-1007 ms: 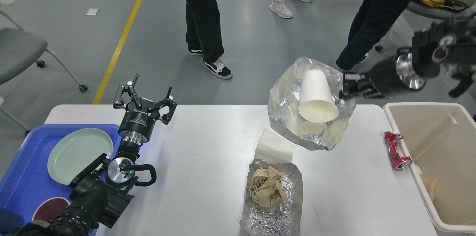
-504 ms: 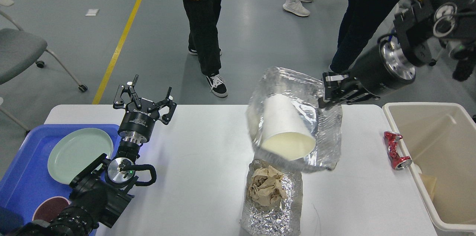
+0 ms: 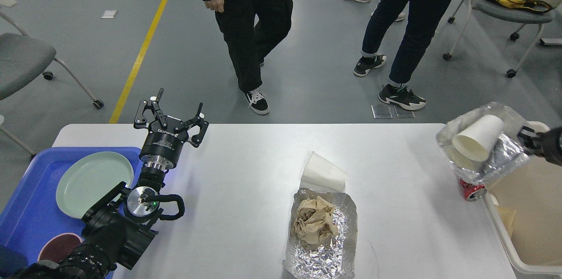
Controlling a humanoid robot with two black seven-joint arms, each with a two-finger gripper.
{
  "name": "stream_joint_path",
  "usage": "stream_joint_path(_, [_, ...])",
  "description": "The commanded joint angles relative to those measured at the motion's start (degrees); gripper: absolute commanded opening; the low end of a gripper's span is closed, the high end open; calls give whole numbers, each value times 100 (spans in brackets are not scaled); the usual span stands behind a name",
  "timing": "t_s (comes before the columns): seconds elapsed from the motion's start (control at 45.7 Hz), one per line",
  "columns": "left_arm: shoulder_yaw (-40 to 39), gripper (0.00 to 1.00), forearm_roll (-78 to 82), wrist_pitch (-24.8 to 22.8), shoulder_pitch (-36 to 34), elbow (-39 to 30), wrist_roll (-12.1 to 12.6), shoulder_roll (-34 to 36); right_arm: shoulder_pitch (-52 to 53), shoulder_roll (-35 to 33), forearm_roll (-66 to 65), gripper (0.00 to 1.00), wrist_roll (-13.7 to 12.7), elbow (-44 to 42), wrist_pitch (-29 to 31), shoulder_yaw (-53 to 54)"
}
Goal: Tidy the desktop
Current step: 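Carry the bag over the white bin and release it, then move the right gripper back toward the red soda can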
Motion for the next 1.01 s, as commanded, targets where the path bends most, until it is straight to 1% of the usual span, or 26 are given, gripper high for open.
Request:
stream_joint_path(0.0, [1, 96, 1, -7, 2, 0, 0, 0, -1130, 190, 954, 0, -169, -953, -71, 164])
stream_joint_path(0.066, [1, 96, 1, -7, 2, 0, 0, 0, -1447, 287, 1393, 0, -423, -1182, -413, 173])
stream_joint_path(0.088, [1, 96, 1, 2, 2, 0, 0, 0, -1578, 313, 1551, 0, -555, -1209, -684, 173])
stream_joint_path(0.131, [1, 96, 1, -7, 2, 0, 0, 0, -1746, 348, 1658, 0, -713, -1218, -1133, 182])
stream_joint_path(0.219, [1, 96, 1, 2, 2, 0, 0, 0, -1966, 524, 1650, 0, -855, -1218, -2029, 173])
stream_joint_path(0.241, [1, 96, 1, 2, 2, 0, 0, 0, -2010, 559, 1676, 13, -846, -1192, -2084, 190])
stream_joint_path(0.263, [1, 96, 1, 2, 2, 0, 0, 0, -2037, 594, 1659, 76, -846, -1183, -2171, 182])
stream_joint_path(0.285, [1, 96, 1, 2, 2, 0, 0, 0, -2063, 603, 1650, 100, -855, -1183, -2198, 147])
stream_joint_path(0.307, [1, 96, 1, 2, 2, 0, 0, 0, -2089, 621, 1641, 92, -829, -1191, -2224, 146])
stream_joint_path(0.328, [1, 96, 1, 2, -6, 0, 0, 0, -2098, 638, 1641, 99, -828, -1192, -2251, 155])
stream_joint_path(0.35, [1, 96, 1, -7, -7, 0, 0, 0, -2107, 656, 1650, 100, -837, -1192, -2251, 155])
stream_joint_path(0.504, [1, 96, 1, 2, -7, 0, 0, 0, -2098, 814, 1658, 100, -837, -1200, -2286, 164])
stream_joint_path(0.679, [1, 96, 1, 2, 2, 0, 0, 0, -1853, 937, 1685, 100, -846, -1235, -2313, 155])
stream_joint_path(0.92, [1, 96, 1, 2, 2, 0, 0, 0, -781, 964, 1658, 100, -837, -1095, -2198, 164])
stream_joint_path(0.985, [1, 96, 1, -7, 2, 0, 0, 0, -298, 946, 1632, 100, -811, -789, -2137, 129])
